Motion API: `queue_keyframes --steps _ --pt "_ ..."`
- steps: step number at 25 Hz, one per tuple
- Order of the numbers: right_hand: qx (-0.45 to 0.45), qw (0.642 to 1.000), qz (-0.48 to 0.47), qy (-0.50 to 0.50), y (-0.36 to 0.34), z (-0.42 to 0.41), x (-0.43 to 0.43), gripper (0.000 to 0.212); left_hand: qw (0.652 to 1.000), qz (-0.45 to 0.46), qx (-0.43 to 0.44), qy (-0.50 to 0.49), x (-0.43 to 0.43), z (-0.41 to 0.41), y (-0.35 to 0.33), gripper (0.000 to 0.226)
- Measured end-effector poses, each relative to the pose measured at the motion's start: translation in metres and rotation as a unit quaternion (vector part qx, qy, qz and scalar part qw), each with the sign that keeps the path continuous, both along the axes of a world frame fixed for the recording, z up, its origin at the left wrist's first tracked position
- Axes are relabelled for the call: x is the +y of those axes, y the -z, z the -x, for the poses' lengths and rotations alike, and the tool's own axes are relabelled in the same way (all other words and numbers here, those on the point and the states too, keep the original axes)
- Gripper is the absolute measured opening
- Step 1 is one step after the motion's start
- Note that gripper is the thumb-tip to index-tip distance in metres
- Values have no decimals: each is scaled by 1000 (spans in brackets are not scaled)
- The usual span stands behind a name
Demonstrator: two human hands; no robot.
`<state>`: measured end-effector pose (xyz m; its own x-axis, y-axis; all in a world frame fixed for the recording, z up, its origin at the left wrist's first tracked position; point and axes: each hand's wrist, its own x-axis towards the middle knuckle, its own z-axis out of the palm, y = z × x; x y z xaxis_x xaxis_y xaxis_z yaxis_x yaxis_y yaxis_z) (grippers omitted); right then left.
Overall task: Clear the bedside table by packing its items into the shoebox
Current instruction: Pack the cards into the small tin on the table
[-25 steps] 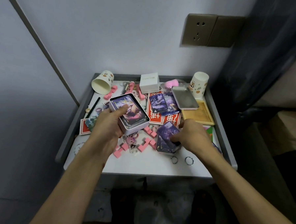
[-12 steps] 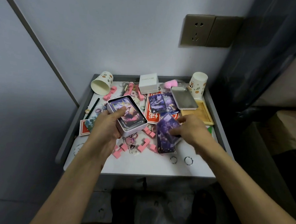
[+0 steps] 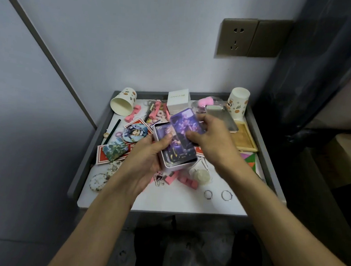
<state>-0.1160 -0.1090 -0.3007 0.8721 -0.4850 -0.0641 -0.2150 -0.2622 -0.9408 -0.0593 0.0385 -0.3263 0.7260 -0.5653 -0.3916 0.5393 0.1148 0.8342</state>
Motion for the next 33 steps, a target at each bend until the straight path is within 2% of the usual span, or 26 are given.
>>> queue_keyframes --steps 3,7,10,13,16,19,22,27,30,33 --pt "0 999 49 -1 7 -3 15 53 1000 16 15 -13 -3 0 2 33" --pt "-17 997 75 -14 10 0 26 60 998 32 27 -44 -3 -1 4 30" --pt "-16 989 143 -17 16 2 37 57 996 54 35 -58 -5 1 4 32" --pt "-24 978 203 -33 19 1 44 46 993 72 39 -83 -2 1 4 32" --pt "-33 968 250 7 25 -6 24 34 990 48 23 -128 5 -9 4 23" --pt "43 932 357 47 40 -18 0 33 984 20 -4 -179 12 -17 4 13" --pt "143 889 433 38 62 -36 -4 41 980 20 0 -198 12 -19 3 8" --pt "197 840 502 57 81 -57 -4 43 983 20 17 -184 13 -18 2 9" --pt "166 842 510 52 80 -60 -4 41 983 26 24 -181 17 -20 4 10" --pt "112 863 489 66 75 -59 -1 44 982 19 21 -184 22 -23 6 10"
